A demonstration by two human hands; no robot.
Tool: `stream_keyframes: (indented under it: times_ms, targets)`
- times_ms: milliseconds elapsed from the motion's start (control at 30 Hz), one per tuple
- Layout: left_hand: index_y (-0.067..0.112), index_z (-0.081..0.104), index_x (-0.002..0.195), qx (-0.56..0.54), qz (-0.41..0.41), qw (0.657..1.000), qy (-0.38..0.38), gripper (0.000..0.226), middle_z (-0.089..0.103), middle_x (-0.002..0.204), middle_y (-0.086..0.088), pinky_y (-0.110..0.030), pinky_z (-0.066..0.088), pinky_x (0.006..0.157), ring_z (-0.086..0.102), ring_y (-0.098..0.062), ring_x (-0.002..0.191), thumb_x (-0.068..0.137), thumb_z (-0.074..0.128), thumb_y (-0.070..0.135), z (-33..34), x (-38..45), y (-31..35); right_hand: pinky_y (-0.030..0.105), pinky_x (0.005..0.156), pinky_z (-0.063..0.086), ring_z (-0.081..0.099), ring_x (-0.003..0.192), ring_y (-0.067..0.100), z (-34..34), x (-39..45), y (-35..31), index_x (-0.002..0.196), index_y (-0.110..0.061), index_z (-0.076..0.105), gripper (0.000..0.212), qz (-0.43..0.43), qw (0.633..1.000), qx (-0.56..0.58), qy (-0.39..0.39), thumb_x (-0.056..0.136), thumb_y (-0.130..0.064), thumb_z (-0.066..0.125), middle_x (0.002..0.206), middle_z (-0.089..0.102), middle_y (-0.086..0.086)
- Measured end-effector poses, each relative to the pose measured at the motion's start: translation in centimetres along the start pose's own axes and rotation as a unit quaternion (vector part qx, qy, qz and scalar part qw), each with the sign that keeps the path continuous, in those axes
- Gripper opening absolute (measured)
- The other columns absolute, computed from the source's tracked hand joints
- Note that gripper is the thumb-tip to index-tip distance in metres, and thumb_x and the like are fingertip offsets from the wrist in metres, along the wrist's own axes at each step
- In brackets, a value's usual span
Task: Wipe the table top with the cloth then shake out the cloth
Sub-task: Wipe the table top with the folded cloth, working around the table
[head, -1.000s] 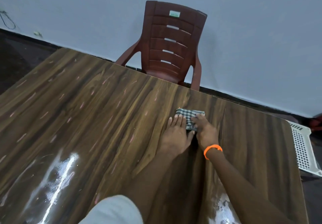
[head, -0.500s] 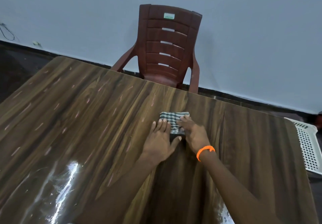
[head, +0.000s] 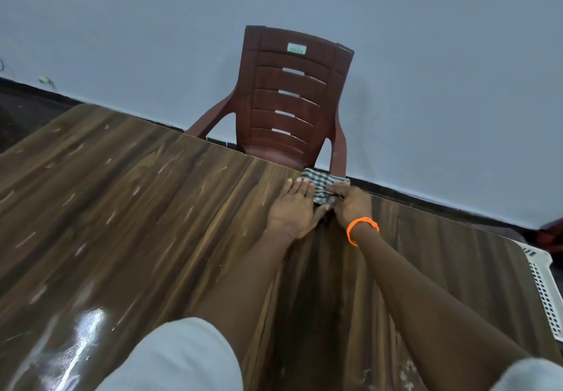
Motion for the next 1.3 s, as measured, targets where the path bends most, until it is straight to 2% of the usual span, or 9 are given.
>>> stream_keyframes:
  times_ms: [167, 367, 500, 667, 733, 867, 1000, 1167, 1300]
  targets:
    - [0.002, 0.024, 0.158, 0.03, -0.024, 0.999, 0.01, 0.078, 0.025, 0.165, -0.016, -0.044, 0.003, 0.126, 0.015, -0.027, 0.154, 0.104, 0.021, 0.058, -1.0, 0.7, -4.6, 0.005, 0.089, 0.028, 0.057, 0.113, 0.022, 3.0, 2.2, -3.5, 0.109, -0.011, 0.072, 0.034, -0.029, 0.999, 0.01, -0.02, 0.082, 0.004, 0.059, 0.119, 0.066, 0.007]
    - [0.003, 0.033, 0.154, -0.002, -0.068, 0.997, 0.038, 0.077, 0.033, 0.162, -0.016, -0.045, 0.006, 0.126, 0.022, -0.027, 0.152, 0.104, 0.021, 0.06, -1.7, -1.2, -10.0, 0.012, 0.095, 0.034, 0.056, 0.114, 0.023, 7.6, 2.6, -7.0, 0.11, -0.013, 0.072, 0.037, -0.069, 0.997, 0.0, -0.046, 0.081, 0.004, 0.055, 0.118, 0.066, 0.007]
    - [0.002, 0.038, 0.152, -0.043, -0.106, 0.992, 0.053, 0.08, 0.036, 0.16, -0.016, -0.044, 0.004, 0.126, 0.023, -0.027, 0.152, 0.102, 0.022, 0.063, -1.1, -4.3, -10.9, 0.027, 0.107, 0.035, 0.05, 0.124, 0.022, 9.4, 0.6, -7.9, 0.112, -0.021, 0.071, 0.035, -0.101, 0.993, -0.015, -0.067, 0.083, -0.006, 0.058, 0.126, 0.063, 0.005]
    - [0.001, 0.052, 0.142, -0.022, -0.092, 0.992, 0.078, 0.093, 0.051, 0.149, -0.019, -0.044, 0.007, 0.126, 0.036, -0.028, 0.145, 0.095, 0.011, 0.07, -1.1, -9.3, -9.6, -0.006, 0.095, 0.016, 0.049, 0.126, 0.017, 8.7, -4.0, -7.1, 0.111, -0.014, 0.071, 0.034, -0.127, 0.988, 0.02, -0.086, 0.084, 0.002, 0.059, 0.126, 0.062, 0.006]
    - [0.0, 0.052, 0.142, -0.003, -0.071, 0.995, 0.072, 0.093, 0.051, 0.148, -0.02, -0.044, 0.009, 0.126, 0.038, -0.028, 0.145, 0.097, 0.011, 0.07, -0.8, -11.3, -8.0, -0.009, 0.092, 0.015, 0.048, 0.127, 0.015, 7.7, -5.9, -5.8, 0.109, -0.01, 0.072, 0.035, -0.131, 0.987, 0.035, -0.089, 0.083, 0.008, 0.058, 0.125, 0.062, 0.007]
    - [-0.003, 0.038, 0.151, 0.038, -0.071, 0.997, 0.021, 0.099, 0.04, 0.156, -0.022, -0.044, 0.002, 0.126, 0.03, -0.031, 0.15, 0.093, 0.003, 0.07, -0.5, -13.0, -4.6, -0.004, 0.098, 0.018, 0.047, 0.127, 0.009, 5.9, -7.0, -3.5, 0.109, -0.017, 0.072, 0.038, -0.126, 0.987, 0.012, -0.099, 0.082, 0.007, 0.061, 0.125, 0.063, 0.001]
    - [-0.004, 0.025, 0.155, 0.082, -0.076, 0.994, 0.006, 0.088, 0.029, 0.162, -0.023, -0.047, -0.001, 0.126, 0.02, -0.031, 0.153, 0.101, 0.013, 0.064, -1.0, -11.5, -4.8, 0.003, 0.099, 0.022, 0.052, 0.123, 0.013, 6.4, -5.6, -5.2, 0.11, -0.018, 0.072, 0.036, -0.106, 0.992, -0.012, -0.061, 0.084, 0.003, 0.059, 0.125, 0.063, 0.003]
    - [-0.005, 0.025, 0.155, 0.079, -0.138, 0.987, 0.007, 0.082, 0.027, 0.163, -0.023, -0.047, 0.001, 0.125, 0.019, -0.031, 0.153, 0.103, 0.021, 0.058, -1.6, -11.9, -8.1, 0.008, 0.098, 0.027, 0.055, 0.118, 0.02, 9.5, -4.9, -9.3, 0.109, -0.013, 0.071, 0.035, -0.127, 0.989, 0.01, -0.081, 0.082, 0.005, 0.058, 0.121, 0.065, 0.007]
    - [-0.004, 0.028, 0.155, 0.033, -0.155, 0.987, 0.028, 0.094, 0.03, 0.161, -0.024, -0.045, 0.002, 0.126, 0.021, -0.032, 0.153, 0.092, 0.002, 0.06, -1.1, -15.7, -9.5, 0.021, 0.109, 0.03, 0.051, 0.125, 0.017, 11.1, -7.0, -9.8, 0.11, -0.015, 0.071, 0.036, -0.131, 0.982, 0.044, -0.128, 0.084, 0.006, 0.057, 0.127, 0.062, 0.007]
Point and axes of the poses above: each hand's wrist, its own x-axis towards the middle knuckle, its own z-axis out of the palm, y = z × x, the point moved 1 cm from there along x, towards the middle knuckle
